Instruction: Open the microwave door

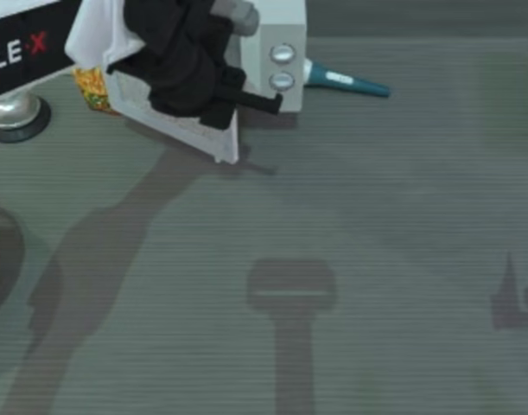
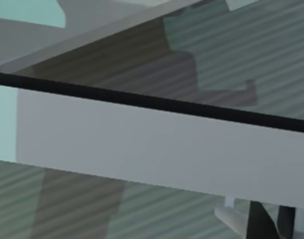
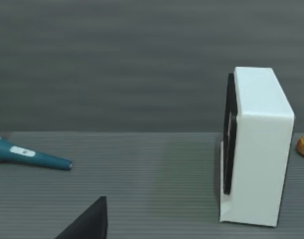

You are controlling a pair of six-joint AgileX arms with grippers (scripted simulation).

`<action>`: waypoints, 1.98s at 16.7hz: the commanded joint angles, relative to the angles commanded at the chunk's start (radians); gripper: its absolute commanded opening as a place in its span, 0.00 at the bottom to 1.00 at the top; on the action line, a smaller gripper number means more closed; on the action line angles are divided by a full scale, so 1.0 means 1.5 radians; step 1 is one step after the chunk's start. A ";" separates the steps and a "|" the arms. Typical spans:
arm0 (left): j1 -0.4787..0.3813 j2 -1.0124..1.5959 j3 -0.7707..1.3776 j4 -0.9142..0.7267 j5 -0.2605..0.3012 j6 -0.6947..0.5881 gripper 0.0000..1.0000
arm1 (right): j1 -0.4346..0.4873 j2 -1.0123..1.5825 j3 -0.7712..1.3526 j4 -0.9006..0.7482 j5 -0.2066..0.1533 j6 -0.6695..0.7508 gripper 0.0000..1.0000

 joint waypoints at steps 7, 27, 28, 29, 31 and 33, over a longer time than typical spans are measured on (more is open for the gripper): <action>0.000 0.000 0.000 0.000 0.000 0.000 0.00 | 0.000 0.000 0.000 0.000 0.000 0.000 1.00; 0.019 -0.030 -0.052 0.007 0.039 0.066 0.00 | 0.000 0.000 0.000 0.000 0.000 0.000 1.00; 0.024 -0.039 -0.061 0.010 0.047 0.080 0.00 | 0.000 0.000 0.000 0.000 0.000 0.000 1.00; 0.027 -0.046 -0.066 0.014 0.052 0.090 0.00 | 0.000 0.000 0.000 0.000 0.000 0.000 1.00; 0.029 -0.051 -0.068 0.017 0.055 0.094 0.00 | 0.000 0.000 0.000 0.000 0.000 0.000 1.00; 0.029 -0.051 -0.068 0.017 0.055 0.094 0.00 | 0.000 0.000 0.000 0.000 0.000 0.000 1.00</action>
